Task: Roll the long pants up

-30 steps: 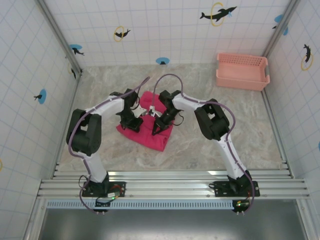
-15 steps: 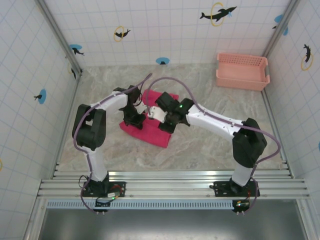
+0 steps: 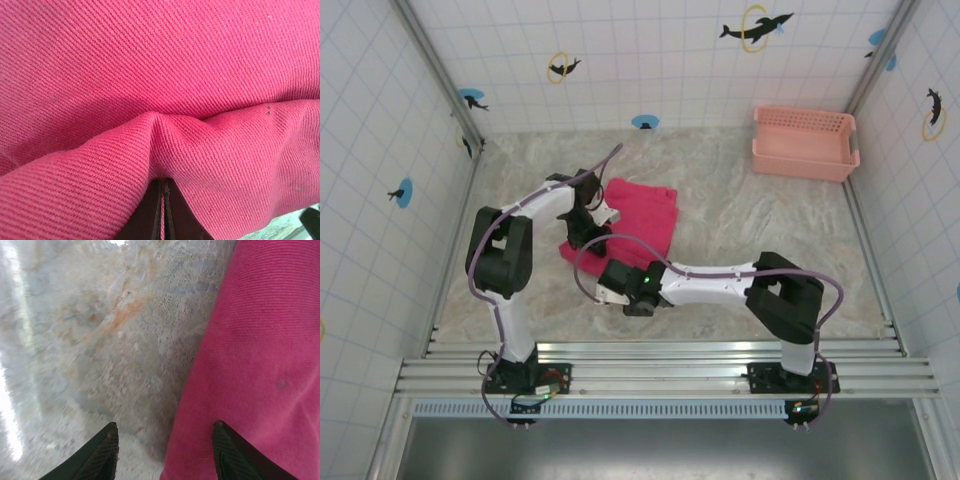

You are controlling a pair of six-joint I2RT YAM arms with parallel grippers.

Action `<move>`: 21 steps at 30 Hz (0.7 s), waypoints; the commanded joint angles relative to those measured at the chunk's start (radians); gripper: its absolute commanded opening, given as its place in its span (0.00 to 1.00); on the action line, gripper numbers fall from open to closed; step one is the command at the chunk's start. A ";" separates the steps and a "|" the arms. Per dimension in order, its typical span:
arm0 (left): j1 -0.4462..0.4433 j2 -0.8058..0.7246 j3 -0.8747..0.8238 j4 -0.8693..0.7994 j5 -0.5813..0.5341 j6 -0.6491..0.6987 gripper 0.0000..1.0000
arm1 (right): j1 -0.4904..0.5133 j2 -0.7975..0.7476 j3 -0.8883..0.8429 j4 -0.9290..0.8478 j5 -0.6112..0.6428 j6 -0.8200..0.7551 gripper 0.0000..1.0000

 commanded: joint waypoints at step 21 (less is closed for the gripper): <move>0.030 0.036 0.001 -0.002 -0.040 0.061 0.12 | -0.127 0.217 0.144 0.010 0.041 -0.215 0.00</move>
